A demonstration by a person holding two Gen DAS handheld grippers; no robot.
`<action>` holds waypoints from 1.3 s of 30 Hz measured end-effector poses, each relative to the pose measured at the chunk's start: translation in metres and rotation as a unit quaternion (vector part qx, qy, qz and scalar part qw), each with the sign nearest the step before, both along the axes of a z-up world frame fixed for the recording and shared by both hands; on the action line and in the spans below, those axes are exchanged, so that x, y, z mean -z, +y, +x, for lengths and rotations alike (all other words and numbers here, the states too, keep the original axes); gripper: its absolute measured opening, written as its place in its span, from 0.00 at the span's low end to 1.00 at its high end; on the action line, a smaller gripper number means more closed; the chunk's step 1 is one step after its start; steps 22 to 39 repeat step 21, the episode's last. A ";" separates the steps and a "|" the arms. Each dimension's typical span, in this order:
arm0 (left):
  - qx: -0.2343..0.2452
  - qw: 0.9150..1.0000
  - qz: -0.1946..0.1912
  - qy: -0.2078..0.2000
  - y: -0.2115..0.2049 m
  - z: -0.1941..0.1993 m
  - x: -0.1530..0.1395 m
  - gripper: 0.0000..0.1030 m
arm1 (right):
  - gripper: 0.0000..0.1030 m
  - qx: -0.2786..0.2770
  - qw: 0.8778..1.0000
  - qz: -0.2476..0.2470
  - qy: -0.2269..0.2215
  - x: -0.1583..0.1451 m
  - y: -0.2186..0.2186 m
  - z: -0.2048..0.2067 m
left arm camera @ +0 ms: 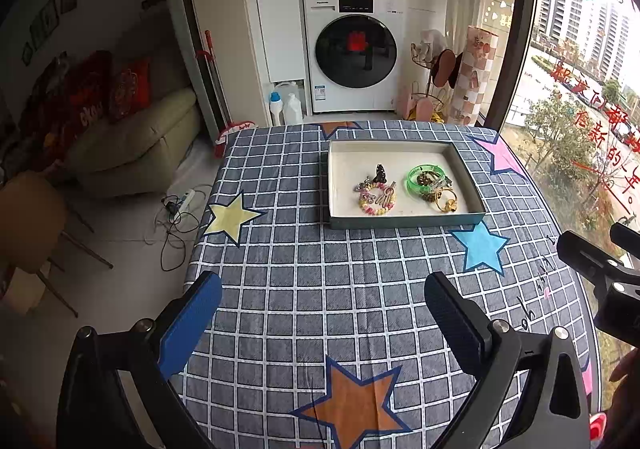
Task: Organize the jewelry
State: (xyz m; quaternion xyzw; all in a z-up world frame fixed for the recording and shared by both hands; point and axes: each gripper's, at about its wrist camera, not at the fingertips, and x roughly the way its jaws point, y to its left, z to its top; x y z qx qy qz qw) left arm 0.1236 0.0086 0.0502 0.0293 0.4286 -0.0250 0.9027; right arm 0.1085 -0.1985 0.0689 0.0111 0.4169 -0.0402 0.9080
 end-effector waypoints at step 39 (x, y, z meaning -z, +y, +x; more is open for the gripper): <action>0.002 1.000 -0.007 -0.003 -0.001 -0.003 0.003 1.00 | 1.00 -0.003 1.000 0.001 0.003 0.003 -0.002 -0.003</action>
